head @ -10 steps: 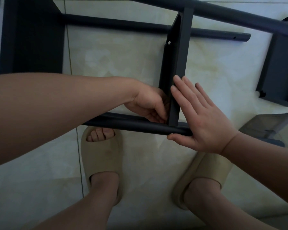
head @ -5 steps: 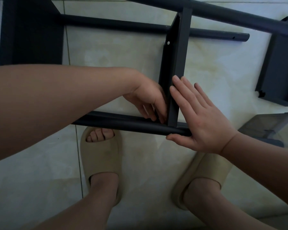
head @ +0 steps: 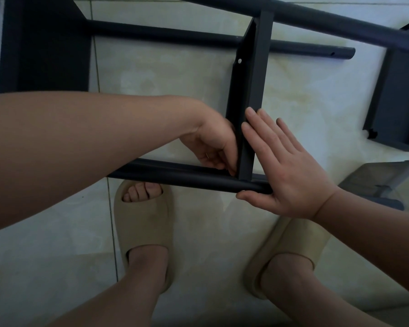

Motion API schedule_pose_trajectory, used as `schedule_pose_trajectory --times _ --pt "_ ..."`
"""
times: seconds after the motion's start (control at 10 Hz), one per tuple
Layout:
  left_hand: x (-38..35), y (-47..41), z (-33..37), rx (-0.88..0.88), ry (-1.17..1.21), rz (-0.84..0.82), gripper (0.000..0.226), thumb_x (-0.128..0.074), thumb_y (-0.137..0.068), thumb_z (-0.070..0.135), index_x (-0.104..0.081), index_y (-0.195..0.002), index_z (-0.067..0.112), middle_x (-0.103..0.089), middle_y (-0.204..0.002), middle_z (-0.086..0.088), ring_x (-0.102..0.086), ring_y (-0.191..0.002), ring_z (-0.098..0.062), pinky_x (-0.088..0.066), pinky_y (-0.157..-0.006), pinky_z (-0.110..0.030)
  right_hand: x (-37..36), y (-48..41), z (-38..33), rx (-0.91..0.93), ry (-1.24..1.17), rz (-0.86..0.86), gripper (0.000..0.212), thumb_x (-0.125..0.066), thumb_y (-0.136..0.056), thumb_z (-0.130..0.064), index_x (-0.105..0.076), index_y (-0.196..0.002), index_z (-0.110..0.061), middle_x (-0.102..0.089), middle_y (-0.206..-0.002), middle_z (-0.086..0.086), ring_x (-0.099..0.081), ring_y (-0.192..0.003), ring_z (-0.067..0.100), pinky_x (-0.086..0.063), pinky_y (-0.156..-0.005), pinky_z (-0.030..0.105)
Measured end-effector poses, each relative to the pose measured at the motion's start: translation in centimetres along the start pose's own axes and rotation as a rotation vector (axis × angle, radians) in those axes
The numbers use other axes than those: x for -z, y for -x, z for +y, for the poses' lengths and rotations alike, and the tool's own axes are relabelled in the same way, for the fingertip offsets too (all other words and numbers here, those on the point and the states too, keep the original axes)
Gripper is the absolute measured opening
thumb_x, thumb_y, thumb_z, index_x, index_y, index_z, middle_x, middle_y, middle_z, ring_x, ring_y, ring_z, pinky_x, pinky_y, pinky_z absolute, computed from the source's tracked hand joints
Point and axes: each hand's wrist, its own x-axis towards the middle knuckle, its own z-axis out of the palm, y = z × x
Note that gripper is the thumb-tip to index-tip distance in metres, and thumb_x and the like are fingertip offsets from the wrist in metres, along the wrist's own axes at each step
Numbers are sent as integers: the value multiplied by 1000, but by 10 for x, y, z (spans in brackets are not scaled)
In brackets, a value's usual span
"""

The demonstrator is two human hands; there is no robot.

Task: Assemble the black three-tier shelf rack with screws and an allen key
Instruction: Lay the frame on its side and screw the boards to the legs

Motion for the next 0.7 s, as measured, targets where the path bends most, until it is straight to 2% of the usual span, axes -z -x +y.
schedule_pose_trajectory --times 0.1,0.2,0.4,0.5,0.6,0.7 --pt "1 2 -1 35 -8 -24 11 -63 -91 13 -73 -93 17 -70 -88 2 -56 -69 -11 -46 -72 -24 0 0 0 2 0 4 100 -50 -92 -68 -21 -158 1 -11 -168 18 -8 -157 34 -20 -123 59" --pt "0 2 -2 48 -19 -26 8 -65 -91 17 -73 -93 17 -69 -91 1 -55 -67 -11 -45 -72 -25 -1 0 0 5 2 11 100 -50 -92 -68 -21 -158 2 -11 -168 18 -9 -157 34 -20 -123 60" --pt "-2 -2 -1 23 10 -3 13 -65 -90 6 -70 -81 15 -69 -73 3 -53 -63 -7 -45 -60 -17 -2 0 2 8 4 14 101 -50 -92 -69 -20 -159 1 -11 -168 18 -8 -157 34 -20 -123 59" --pt "-1 1 1 19 -9 -9 12 -64 -90 5 -70 -87 14 -70 -77 3 -54 -66 -8 -46 -63 -17 -2 0 1 9 5 19 100 -49 -93 -69 -21 -158 1 -11 -168 18 -9 -157 34 -20 -123 59" --pt "2 4 1 34 -54 -13 11 -65 -90 13 -73 -98 17 -72 -94 1 -58 -73 -11 -47 -75 -24 -2 0 1 9 2 20 100 -48 -93 -69 -21 -158 2 -11 -168 18 -9 -157 34 -20 -123 59" --pt "3 3 0 11 -59 18 10 -69 -89 16 -74 -98 17 -72 -97 1 -57 -70 -12 -49 -75 -24 -1 0 1 7 1 11 100 -48 -93 -69 -21 -158 2 -11 -168 18 -8 -157 34 -19 -123 59"
